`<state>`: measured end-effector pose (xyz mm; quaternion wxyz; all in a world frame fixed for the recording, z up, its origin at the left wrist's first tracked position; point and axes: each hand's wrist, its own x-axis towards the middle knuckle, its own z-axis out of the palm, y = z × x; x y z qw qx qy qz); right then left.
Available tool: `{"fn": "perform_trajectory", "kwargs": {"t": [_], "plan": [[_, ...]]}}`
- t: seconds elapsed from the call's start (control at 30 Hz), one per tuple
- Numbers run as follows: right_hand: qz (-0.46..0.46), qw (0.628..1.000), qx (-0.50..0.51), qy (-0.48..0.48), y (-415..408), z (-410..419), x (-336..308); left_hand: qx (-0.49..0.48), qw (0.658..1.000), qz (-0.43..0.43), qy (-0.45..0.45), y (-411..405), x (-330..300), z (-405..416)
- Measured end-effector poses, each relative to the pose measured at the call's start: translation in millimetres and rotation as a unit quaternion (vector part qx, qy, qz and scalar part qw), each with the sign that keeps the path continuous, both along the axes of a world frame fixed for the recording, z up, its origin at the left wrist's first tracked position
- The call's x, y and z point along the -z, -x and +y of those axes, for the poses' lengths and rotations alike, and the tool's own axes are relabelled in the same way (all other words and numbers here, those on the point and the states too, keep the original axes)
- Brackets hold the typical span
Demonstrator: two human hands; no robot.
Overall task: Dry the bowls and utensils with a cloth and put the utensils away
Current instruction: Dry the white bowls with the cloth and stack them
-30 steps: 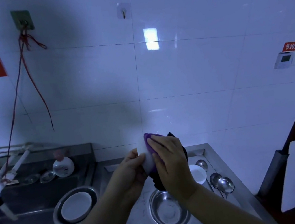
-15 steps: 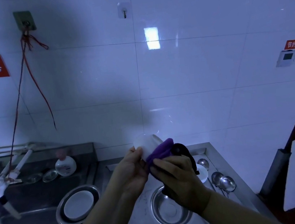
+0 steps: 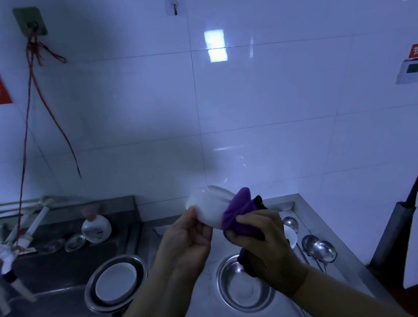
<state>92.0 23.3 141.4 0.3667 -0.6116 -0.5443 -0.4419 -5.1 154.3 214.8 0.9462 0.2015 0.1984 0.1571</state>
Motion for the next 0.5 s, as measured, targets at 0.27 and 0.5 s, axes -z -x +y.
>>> {"fn": "perform_trajectory", "kwargs": {"t": [0.27, 0.5], "plan": [[0.360, 0.925, -0.056, -0.105, 0, 1, -17, 0.008, 0.999, -0.025, 0.017, 0, 18, -3], [0.375, 0.915, -0.054, -0.140, 12, 13, -23, -0.010, 0.997, -0.059, 0.047, -3, 21, -1]]}}
